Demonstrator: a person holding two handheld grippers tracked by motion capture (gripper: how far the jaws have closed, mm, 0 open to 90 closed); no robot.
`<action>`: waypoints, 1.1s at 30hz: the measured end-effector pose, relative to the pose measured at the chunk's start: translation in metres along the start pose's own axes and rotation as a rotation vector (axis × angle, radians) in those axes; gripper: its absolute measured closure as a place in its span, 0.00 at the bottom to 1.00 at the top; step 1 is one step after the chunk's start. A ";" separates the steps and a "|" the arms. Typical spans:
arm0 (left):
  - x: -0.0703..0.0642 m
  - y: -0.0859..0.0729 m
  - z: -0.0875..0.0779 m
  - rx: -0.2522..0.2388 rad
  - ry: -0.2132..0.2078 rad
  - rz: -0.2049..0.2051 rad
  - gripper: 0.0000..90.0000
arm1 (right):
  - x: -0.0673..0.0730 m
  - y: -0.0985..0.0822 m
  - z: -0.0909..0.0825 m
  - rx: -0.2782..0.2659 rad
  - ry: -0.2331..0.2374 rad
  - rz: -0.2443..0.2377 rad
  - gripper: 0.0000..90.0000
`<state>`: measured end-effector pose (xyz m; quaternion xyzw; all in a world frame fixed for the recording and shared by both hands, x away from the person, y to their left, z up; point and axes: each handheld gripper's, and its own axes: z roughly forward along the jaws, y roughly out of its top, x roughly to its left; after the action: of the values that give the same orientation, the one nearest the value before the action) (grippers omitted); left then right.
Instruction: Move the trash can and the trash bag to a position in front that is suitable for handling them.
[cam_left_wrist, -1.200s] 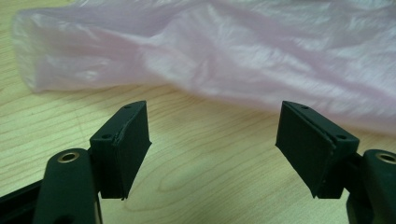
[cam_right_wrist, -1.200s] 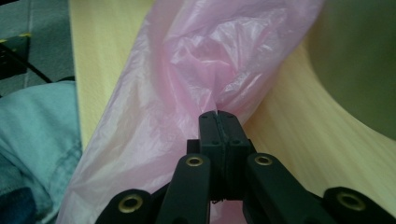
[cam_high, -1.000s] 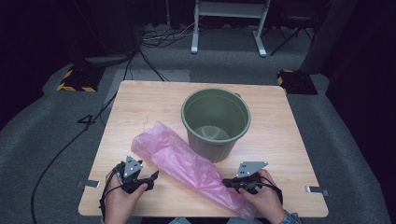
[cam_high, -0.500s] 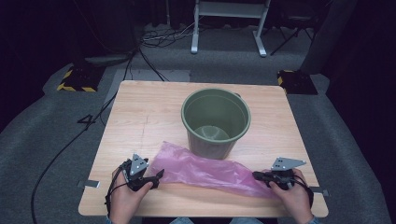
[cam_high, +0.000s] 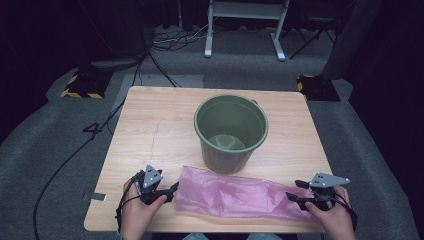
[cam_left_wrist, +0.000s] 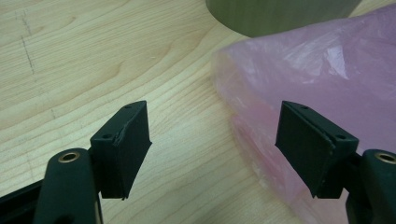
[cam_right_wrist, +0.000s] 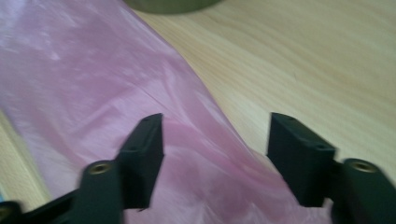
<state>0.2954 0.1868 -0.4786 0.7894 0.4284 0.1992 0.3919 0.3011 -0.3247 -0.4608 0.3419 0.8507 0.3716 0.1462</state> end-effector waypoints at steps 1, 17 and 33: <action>0.000 -0.001 -0.001 0.002 0.002 0.002 0.29 | 0.004 0.004 0.001 -0.003 0.011 -0.020 0.34; 0.005 -0.016 -0.018 -0.002 0.039 -0.035 0.29 | 0.073 0.048 0.075 0.064 0.262 -0.234 0.19; 0.001 -0.016 -0.013 0.007 0.023 -0.023 0.30 | 0.083 0.052 0.098 0.123 0.317 -0.341 0.52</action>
<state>0.2793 0.1992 -0.4834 0.7835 0.4426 0.2021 0.3864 0.3148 -0.1895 -0.4890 0.1390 0.9294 0.3383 0.0505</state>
